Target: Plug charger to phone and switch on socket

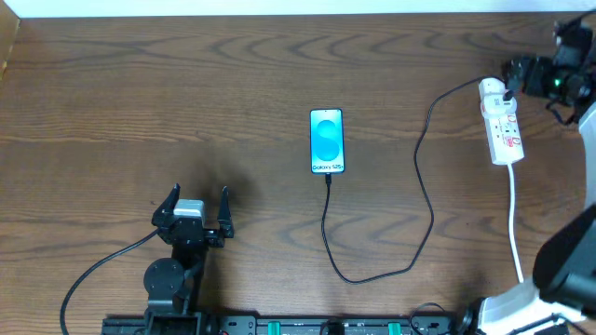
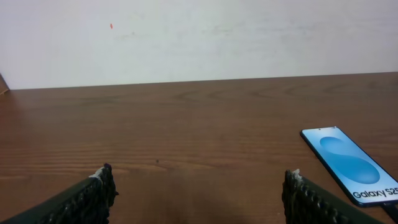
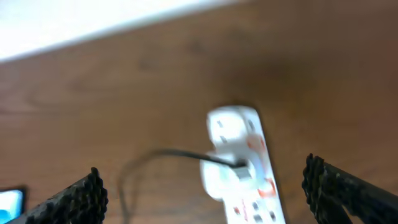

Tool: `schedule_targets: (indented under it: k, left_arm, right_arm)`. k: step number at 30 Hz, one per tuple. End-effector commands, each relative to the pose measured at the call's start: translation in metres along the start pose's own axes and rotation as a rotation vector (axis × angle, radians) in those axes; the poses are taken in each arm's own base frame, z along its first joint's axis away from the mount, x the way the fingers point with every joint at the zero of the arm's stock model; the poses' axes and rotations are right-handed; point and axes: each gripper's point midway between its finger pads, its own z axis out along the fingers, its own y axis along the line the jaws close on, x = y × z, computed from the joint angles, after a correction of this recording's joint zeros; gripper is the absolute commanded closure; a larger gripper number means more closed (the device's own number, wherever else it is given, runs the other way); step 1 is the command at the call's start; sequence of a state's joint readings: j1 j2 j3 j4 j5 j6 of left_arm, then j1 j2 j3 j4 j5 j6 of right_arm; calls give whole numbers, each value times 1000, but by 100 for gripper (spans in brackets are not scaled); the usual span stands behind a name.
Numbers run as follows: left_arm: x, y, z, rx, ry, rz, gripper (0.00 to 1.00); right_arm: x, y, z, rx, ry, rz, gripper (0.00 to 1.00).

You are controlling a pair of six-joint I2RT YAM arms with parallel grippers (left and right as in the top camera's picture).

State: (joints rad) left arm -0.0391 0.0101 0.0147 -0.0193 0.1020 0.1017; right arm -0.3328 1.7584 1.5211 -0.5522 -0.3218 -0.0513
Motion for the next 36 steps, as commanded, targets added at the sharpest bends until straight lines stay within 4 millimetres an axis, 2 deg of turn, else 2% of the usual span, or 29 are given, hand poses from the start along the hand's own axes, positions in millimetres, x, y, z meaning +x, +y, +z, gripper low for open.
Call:
schedule_targets:
  k: [1,9,19,24,29,36]
  left_arm:
    - [15,-2,0,10,48,-13,13]
    - [15,-2,0,11,48,-12,13]
    - [15,-2,0,11,48,-13,13]
    - [15,-2,0,10,48,-13,13]
    - [15,-2,0,11,48,-13,13]
    - [15,-2,0,10,48,-13,13]
  right_arm:
    - [-33,32,-29,-40,-117,-64,1]
    - [-68,80,-65,-93,-270,-164,1]
    - [-74,119,-98,-127,-341,-328,1]
    - [-62,133,-109,-130,-356,-418,1]
    - [-45,138,-116,-134,-413,-456,1]
    - [0,134,-120,-125,-532,-482,1]
